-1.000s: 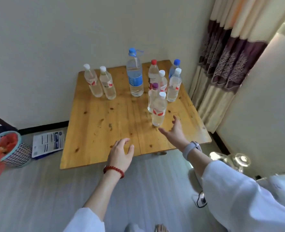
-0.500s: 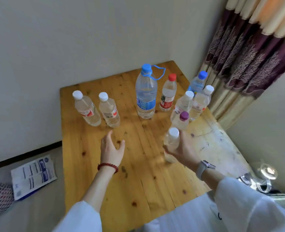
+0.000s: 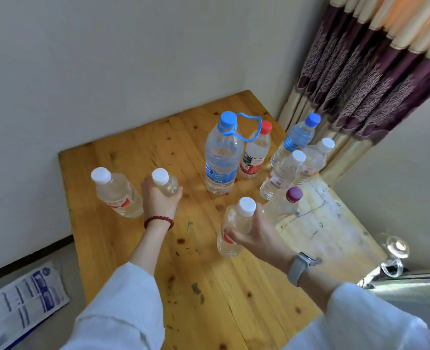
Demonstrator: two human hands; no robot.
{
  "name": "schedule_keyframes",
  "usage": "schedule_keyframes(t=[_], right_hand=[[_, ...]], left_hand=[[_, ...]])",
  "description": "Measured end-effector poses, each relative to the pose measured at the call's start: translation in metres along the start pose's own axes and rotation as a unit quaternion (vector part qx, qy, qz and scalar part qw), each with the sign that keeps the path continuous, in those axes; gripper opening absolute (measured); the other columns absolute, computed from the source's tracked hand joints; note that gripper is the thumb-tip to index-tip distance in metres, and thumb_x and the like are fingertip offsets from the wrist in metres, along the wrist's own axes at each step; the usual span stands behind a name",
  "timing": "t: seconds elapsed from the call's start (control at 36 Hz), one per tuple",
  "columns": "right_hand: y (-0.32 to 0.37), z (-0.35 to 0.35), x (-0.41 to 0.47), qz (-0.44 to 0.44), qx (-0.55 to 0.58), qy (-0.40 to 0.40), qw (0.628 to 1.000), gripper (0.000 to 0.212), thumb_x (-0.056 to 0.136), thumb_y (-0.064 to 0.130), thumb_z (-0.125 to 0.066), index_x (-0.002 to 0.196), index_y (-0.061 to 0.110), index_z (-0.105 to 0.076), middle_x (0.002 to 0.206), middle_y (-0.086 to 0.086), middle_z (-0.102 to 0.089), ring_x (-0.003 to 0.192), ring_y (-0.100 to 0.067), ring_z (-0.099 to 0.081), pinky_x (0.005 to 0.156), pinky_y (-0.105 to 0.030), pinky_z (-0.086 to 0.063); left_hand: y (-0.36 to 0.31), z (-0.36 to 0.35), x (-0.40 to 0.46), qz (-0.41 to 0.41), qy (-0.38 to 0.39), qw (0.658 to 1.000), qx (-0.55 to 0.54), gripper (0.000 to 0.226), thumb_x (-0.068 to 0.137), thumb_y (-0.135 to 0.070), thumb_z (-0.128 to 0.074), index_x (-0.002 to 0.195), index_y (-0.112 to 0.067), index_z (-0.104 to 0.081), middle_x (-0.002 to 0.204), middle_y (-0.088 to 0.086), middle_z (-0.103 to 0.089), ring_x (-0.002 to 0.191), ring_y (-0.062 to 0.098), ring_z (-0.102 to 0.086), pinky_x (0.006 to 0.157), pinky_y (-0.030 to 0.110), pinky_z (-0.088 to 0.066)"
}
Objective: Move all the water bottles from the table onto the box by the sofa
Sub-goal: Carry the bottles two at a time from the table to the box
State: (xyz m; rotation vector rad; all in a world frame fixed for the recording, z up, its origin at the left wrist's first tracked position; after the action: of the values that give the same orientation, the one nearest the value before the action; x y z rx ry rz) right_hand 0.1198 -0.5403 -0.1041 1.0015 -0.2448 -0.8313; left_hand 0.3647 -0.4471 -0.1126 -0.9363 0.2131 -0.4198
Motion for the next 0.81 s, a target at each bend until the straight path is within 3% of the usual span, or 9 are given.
schedule_keyframes(t=[0.11, 0.19, 0.28, 0.36, 0.47, 0.58, 0.69, 0.75, 0.81], right_hand=[[-0.025, 0.032, -0.026, -0.026, 0.032, -0.019, 0.999, 0.058, 0.071, 0.049, -0.068, 0.114, 0.021, -0.042, 0.104, 0.004, -0.062, 0.095, -0.012, -0.06, 0.08, -0.031, -0.052], [-0.051, 0.06, -0.058, -0.05, 0.07, -0.053, 0.995, 0.056, 0.073, 0.044, -0.071, 0.117, 0.024, -0.043, 0.105, 0.009, -0.063, 0.096, -0.004, -0.061, 0.079, -0.025, -0.052], [-0.079, 0.084, -0.099, -0.081, 0.078, -0.073, 0.991, 0.052, 0.072, 0.05, -0.069, 0.113, 0.032, -0.043, 0.101, 0.015, -0.063, 0.092, 0.003, -0.061, 0.072, -0.016, -0.051], [-0.106, 0.113, -0.148, -0.1, 0.067, -0.113, 0.986, 0.045, 0.071, 0.053, -0.067, 0.106, 0.036, -0.044, 0.095, 0.018, -0.062, 0.088, 0.007, -0.06, 0.068, -0.013, -0.048], [-0.147, 0.16, -0.237, -0.127, 0.105, -0.197, 0.966, 0.062, 0.072, 0.048, -0.068, 0.117, 0.014, -0.043, 0.101, 0.018, -0.062, 0.094, 0.004, -0.059, 0.079, -0.016, -0.045], [-0.185, 0.207, -0.369, -0.159, 0.14, -0.328, 0.921, 0.059, 0.073, 0.05, -0.068, 0.117, 0.023, -0.039, 0.104, 0.014, -0.058, 0.095, 0.011, -0.055, 0.079, -0.006, -0.041], [-0.229, 0.239, -0.52, -0.2, 0.218, -0.448, 0.844, 0.062, 0.07, 0.039, -0.075, 0.114, 0.012, -0.041, 0.109, -0.007, -0.061, 0.102, -0.012, -0.061, 0.086, -0.027, -0.049], [-0.244, 0.251, -0.597, -0.209, 0.237, -0.509, 0.801, 0.059, 0.068, 0.032, -0.079, 0.111, 0.009, -0.045, 0.109, -0.013, -0.061, 0.102, -0.022, -0.06, 0.087, -0.036, -0.051], [-0.25, 0.262, -0.672, -0.207, 0.241, -0.581, 0.75, 0.046, 0.068, 0.026, -0.08, 0.103, 0.017, -0.05, 0.099, -0.004, -0.063, 0.09, -0.009, -0.062, 0.072, -0.017, -0.051]], left_hand=[[-0.01, -0.017, -0.051, -0.071, 0.08, 0.994, -0.009, 0.065, 0.063, -0.027, -0.08, 0.115, -0.014, -0.043, 0.11, 0.007, -0.057, 0.099, 0.021, -0.055, 0.082, 0.028, -0.045], [-0.016, -0.026, -0.097, -0.055, 0.121, 0.989, -0.067, 0.072, 0.058, -0.032, -0.082, 0.114, -0.026, -0.036, 0.095, -0.019, -0.051, 0.086, -0.003, -0.053, 0.069, 0.009, -0.039], [-0.026, -0.053, -0.146, -0.005, 0.196, 0.97, -0.141, 0.068, 0.05, -0.05, -0.074, 0.103, -0.03, -0.037, 0.095, -0.015, -0.05, 0.09, 0.01, -0.054, 0.07, 0.02, -0.042], [-0.056, -0.089, -0.199, -0.033, 0.272, 0.946, -0.173, 0.057, 0.048, -0.056, -0.069, 0.095, -0.037, -0.043, 0.097, -0.005, -0.054, 0.094, 0.015, -0.055, 0.074, 0.021, -0.043], [-0.116, -0.134, -0.284, -0.106, 0.374, 0.905, -0.174, 0.053, 0.05, -0.056, -0.068, 0.097, -0.035, -0.052, 0.095, -0.013, -0.057, 0.091, 0.006, -0.055, 0.076, 0.022, -0.047], [-0.169, -0.173, -0.393, -0.163, 0.468, 0.852, -0.169, 0.067, 0.053, -0.051, -0.07, 0.111, -0.023, -0.054, 0.106, 0.003, -0.062, 0.1, 0.02, -0.058, 0.084, 0.041, -0.05], [-0.215, -0.195, -0.53, -0.206, 0.533, 0.801, -0.179, 0.049, 0.049, -0.058, -0.063, 0.094, -0.047, -0.047, 0.088, -0.032, -0.055, 0.079, -0.014, -0.056, 0.063, 0.006, -0.044], [-0.232, -0.204, -0.609, -0.223, 0.582, 0.765, -0.163, 0.068, 0.045, -0.062, -0.062, 0.105, -0.038, -0.039, 0.098, -0.027, -0.051, 0.081, -0.012, -0.054, 0.065, 0.008, -0.041], [-0.244, -0.213, -0.687, -0.233, 0.626, 0.729, -0.151, 0.084, 0.046, -0.061, -0.066, 0.115, -0.022, -0.039, 0.107, -0.007, -0.051, 0.091, 0.001, -0.053, 0.074, 0.013, -0.041]])
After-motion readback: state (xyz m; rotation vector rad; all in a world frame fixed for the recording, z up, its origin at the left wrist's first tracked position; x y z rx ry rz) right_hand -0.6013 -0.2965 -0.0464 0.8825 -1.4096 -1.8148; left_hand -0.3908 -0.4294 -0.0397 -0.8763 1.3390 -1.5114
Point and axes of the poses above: each hand's wrist, its own x-axis towards the middle knuckle, its own z-axis out of the back of the hand, y = z × x, the point moved 10 cm from there along x, towards the middle knuckle
